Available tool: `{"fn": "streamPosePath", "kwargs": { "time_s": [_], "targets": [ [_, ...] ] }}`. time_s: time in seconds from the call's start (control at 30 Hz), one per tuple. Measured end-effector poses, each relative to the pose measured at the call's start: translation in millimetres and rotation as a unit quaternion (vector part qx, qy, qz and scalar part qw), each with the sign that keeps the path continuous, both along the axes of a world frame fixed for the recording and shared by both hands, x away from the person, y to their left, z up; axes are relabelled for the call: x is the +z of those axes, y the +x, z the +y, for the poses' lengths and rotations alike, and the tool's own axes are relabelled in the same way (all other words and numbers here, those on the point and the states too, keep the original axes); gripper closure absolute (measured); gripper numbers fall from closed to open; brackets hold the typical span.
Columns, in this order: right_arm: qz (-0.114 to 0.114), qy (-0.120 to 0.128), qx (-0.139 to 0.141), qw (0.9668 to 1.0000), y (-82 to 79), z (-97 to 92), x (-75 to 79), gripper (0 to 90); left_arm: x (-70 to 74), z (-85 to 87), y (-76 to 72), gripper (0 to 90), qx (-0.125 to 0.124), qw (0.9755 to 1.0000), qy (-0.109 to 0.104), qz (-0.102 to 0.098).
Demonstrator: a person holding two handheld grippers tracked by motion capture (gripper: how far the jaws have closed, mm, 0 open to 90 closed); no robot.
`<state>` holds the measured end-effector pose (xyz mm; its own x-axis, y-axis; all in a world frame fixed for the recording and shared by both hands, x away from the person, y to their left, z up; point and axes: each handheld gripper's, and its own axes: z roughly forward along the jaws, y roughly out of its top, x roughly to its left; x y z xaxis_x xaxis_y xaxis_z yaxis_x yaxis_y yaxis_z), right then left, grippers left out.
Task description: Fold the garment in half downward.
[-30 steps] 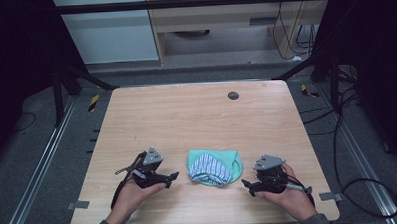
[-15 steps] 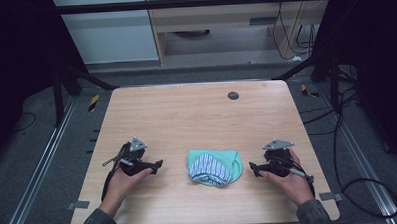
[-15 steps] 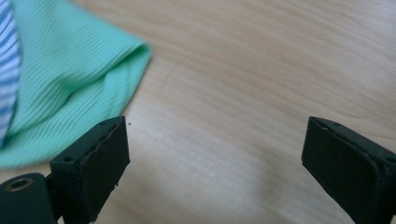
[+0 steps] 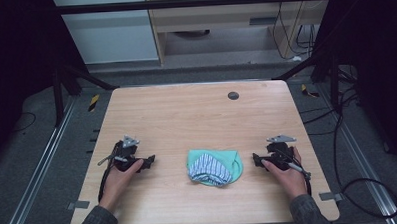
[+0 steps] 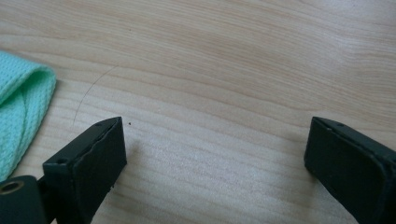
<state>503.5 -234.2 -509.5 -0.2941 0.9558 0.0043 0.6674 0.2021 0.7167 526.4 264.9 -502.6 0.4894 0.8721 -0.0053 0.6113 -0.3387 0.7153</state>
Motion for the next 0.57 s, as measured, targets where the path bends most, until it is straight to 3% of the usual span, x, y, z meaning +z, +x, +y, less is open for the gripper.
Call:
{"fn": "streamPosePath", "kwargs": {
  "time_s": [0.33, 0.57],
  "targets": [
    [-0.010, -0.004, -0.025, 0.9996, 3.3, 5.9, -2.9, 1.6, -4.8, -2.5, 0.2, 5.6, -0.005, 0.9999, 0.011, -0.012],
    [-0.005, -0.001, -0.062, 0.9981, 1.3, 12.7, -3.1, 0.2, -5.3, -2.4, 0.6, 2.8, -0.001, 0.9999, 0.011, -0.009]
  ]
}}
